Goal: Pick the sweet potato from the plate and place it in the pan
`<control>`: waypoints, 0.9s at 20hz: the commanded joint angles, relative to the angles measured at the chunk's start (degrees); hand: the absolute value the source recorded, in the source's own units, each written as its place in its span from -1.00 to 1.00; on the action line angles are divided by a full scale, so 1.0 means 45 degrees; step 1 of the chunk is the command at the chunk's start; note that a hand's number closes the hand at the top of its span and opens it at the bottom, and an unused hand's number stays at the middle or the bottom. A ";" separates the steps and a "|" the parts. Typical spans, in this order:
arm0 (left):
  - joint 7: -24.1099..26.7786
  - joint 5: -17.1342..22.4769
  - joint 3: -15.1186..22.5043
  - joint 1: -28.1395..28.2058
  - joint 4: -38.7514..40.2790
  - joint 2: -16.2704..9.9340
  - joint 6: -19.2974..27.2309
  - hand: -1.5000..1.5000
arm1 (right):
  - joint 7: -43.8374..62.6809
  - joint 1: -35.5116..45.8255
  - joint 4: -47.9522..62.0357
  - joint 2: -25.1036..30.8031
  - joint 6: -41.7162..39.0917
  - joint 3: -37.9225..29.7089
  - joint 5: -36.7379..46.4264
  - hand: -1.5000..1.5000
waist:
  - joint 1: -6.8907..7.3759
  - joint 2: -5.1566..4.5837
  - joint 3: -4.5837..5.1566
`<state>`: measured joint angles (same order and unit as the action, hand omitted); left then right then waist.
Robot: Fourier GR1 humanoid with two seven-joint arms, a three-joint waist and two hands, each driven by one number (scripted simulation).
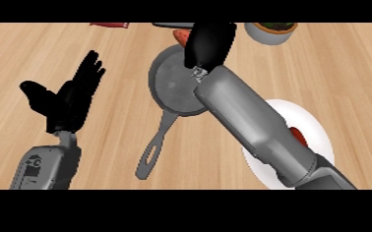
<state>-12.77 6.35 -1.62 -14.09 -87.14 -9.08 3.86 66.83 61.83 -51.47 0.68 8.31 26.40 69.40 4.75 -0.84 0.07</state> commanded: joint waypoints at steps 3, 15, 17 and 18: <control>-0.0073 -0.0135 0.0037 0.0263 -0.0398 -0.0010 0.0103 0.00 | 0.1380 -0.0853 0.1168 -0.0145 0.3252 0.0658 -0.0713 1.00 | -0.0161 0.0018 -0.0015; -0.0023 0.0104 -0.0179 0.0062 -0.0224 -0.0159 -0.0197 0.00 | 0.0069 -0.2636 0.3074 -0.0145 0.6087 -0.0898 -0.3452 -1.00 | -0.0038 -0.0053 -0.0030; -0.0092 -0.0476 0.0317 0.0173 -0.0398 0.0365 0.0438 0.00 | -0.0026 -0.2299 0.2802 -0.0145 0.6401 -0.0415 -0.3838 -1.00 | -0.0204 0.0039 -0.0028; -0.0153 0.0131 -0.0318 -0.0208 -0.0022 -0.0221 -0.0170 0.00 | -0.0311 -0.1713 0.3424 -0.0146 0.6861 -0.0794 -0.3898 -1.00 | -0.0039 -0.0064 -0.0025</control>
<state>-13.20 5.99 -2.06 -14.12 -88.16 -9.33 4.05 60.26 52.76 -38.04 0.55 30.16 22.37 54.95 4.38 -1.06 -0.07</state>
